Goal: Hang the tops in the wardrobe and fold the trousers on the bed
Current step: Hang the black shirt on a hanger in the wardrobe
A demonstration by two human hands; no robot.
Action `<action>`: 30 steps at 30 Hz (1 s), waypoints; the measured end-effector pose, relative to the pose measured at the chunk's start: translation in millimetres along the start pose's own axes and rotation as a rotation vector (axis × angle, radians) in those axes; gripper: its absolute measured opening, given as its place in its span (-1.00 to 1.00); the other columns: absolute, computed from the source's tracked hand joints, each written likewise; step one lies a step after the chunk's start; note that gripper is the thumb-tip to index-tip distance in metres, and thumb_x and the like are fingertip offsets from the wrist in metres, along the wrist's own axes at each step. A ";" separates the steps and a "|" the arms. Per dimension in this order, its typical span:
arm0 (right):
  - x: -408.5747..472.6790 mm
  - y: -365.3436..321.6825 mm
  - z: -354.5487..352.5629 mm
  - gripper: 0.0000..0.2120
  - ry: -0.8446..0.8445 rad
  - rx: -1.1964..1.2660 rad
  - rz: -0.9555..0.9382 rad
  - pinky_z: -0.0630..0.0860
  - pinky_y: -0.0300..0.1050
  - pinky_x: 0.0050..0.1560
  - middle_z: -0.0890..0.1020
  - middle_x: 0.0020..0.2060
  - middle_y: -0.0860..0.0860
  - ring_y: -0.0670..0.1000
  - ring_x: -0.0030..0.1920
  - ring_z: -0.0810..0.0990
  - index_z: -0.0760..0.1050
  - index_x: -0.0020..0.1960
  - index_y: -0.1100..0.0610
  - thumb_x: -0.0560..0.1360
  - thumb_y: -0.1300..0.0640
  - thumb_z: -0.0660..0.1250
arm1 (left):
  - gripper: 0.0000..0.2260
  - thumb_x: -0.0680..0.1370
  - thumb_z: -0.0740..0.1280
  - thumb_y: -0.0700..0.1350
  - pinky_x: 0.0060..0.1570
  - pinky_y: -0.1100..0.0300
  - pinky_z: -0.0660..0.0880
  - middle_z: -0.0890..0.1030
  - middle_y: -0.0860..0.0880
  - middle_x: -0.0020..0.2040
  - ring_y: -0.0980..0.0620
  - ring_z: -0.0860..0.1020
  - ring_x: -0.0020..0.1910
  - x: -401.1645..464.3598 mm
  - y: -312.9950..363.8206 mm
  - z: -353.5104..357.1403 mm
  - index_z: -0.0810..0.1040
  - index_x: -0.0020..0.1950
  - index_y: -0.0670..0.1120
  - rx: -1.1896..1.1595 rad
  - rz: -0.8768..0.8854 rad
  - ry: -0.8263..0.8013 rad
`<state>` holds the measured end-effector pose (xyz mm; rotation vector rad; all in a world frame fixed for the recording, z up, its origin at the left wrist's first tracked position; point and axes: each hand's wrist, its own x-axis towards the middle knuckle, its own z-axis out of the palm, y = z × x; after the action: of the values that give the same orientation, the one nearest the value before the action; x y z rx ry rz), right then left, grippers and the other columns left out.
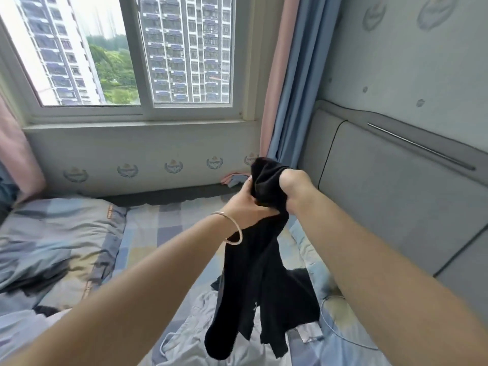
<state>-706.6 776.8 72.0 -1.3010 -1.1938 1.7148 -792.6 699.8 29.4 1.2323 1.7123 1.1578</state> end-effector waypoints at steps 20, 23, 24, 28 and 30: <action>32.7 132.0 -9.4 -0.79 -0.098 -1.354 -0.325 0.43 -0.07 -0.10 0.59 -0.06 0.02 0.12 -0.02 0.55 0.43 -0.07 0.03 0.49 0.04 0.04 | -0.65 0.57 0.22 0.12 -0.08 0.14 0.58 0.64 -0.08 0.07 0.00 0.63 -0.05 -53.3 60.1 -171.2 0.55 0.13 -0.13 -0.627 0.058 0.426; 43.5 87.7 -13.1 -0.69 -0.044 -1.209 -0.286 0.47 -0.06 -0.08 0.61 -0.03 0.09 0.15 -0.02 0.57 0.50 0.00 0.11 0.52 -0.12 0.18 | -0.34 0.37 0.39 0.28 0.13 0.00 0.52 0.59 -0.10 0.15 -0.09 0.59 0.06 -64.1 -4.5 -221.1 0.49 0.25 -0.17 -0.602 -0.054 0.759; 40.6 68.4 -9.1 -0.64 -0.073 -1.171 -0.285 0.48 -0.05 -0.03 0.61 0.01 0.11 0.15 0.01 0.57 0.52 0.05 0.14 0.50 -0.15 0.24 | -0.30 0.35 0.41 0.29 0.15 0.01 0.50 0.57 -0.10 0.20 -0.09 0.57 0.10 -67.2 -25.2 -229.0 0.46 0.29 -0.18 -0.616 -0.096 0.806; 11.7 7.3 13.0 -0.65 -0.382 -0.864 -0.089 0.50 0.01 0.19 0.64 0.04 0.10 0.12 0.06 0.61 0.51 0.18 0.22 0.51 0.00 0.32 | -0.67 0.56 0.30 -0.01 0.00 0.02 0.50 0.56 -0.11 0.19 -0.07 0.54 0.04 -69.2 -94.3 -241.3 0.48 0.25 -0.17 -0.733 -0.237 0.915; -7.5 -8.4 22.4 -0.77 -0.526 -0.669 0.011 0.57 -0.04 0.05 0.69 -0.13 0.08 0.05 -0.11 0.67 0.56 0.06 0.22 0.54 0.06 0.28 | -0.68 0.56 0.30 -0.12 -0.14 0.08 0.54 0.59 -0.16 0.15 -0.07 0.57 -0.03 -63.9 -111.9 -239.8 0.49 0.26 -0.24 -0.728 -0.315 0.850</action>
<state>-726.2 767.1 84.4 -1.2296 -2.2068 1.7927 -1026.6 562.3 8.5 -0.0082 1.6645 2.0042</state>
